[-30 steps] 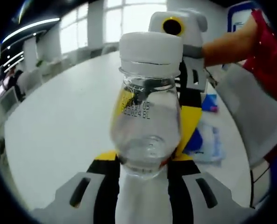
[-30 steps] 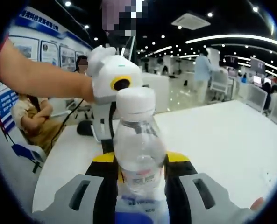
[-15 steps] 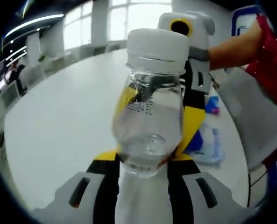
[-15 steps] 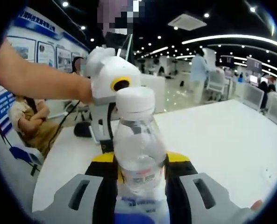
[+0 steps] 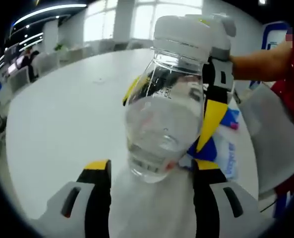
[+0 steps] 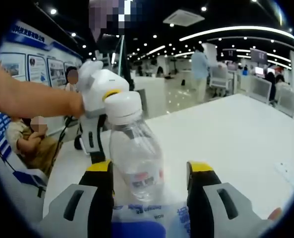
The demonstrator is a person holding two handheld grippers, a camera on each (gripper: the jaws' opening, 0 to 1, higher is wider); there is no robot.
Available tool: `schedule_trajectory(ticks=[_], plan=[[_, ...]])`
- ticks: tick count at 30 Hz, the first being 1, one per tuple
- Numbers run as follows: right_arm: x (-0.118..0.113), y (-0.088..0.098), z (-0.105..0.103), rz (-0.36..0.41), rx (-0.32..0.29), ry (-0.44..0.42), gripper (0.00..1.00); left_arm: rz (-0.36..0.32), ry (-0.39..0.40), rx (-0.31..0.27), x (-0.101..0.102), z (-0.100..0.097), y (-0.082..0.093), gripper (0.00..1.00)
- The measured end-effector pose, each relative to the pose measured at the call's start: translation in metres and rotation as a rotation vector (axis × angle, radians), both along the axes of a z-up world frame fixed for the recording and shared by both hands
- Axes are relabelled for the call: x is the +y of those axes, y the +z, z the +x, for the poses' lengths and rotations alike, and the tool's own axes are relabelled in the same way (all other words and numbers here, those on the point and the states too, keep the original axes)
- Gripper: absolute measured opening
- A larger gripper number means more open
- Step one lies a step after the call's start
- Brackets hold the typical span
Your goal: Arrange the tabletop items into an orderly group along one side of the table until the central work area is clear of visible clutter.
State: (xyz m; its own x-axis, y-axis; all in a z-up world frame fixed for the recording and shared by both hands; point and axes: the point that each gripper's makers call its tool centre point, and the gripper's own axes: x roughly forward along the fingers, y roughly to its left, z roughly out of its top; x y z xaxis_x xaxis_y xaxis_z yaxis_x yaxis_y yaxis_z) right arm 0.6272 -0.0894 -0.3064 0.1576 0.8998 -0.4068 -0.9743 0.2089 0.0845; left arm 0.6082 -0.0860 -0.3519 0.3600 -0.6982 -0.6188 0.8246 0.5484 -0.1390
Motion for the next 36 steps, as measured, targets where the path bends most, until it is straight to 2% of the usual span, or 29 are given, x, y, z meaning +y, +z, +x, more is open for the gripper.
schedule_trajectory(ticks=[9,24,30,36], plan=[[-0.022,0.008,0.007,-0.011,-0.023,-0.012,0.58,-0.003,0.03,0.008,0.006,-0.009,0.002,0.62],[-0.066,0.027,0.019,-0.021,-0.047,-0.064,0.58,-0.056,0.123,0.015,0.007,-0.037,0.014,0.62],[-0.087,0.032,0.015,-0.023,-0.048,-0.094,0.58,-0.093,0.168,0.008,0.007,-0.051,0.022,0.62],[-0.109,0.033,0.002,-0.022,-0.038,-0.122,0.58,-0.125,0.218,0.002,0.008,-0.067,0.029,0.62]])
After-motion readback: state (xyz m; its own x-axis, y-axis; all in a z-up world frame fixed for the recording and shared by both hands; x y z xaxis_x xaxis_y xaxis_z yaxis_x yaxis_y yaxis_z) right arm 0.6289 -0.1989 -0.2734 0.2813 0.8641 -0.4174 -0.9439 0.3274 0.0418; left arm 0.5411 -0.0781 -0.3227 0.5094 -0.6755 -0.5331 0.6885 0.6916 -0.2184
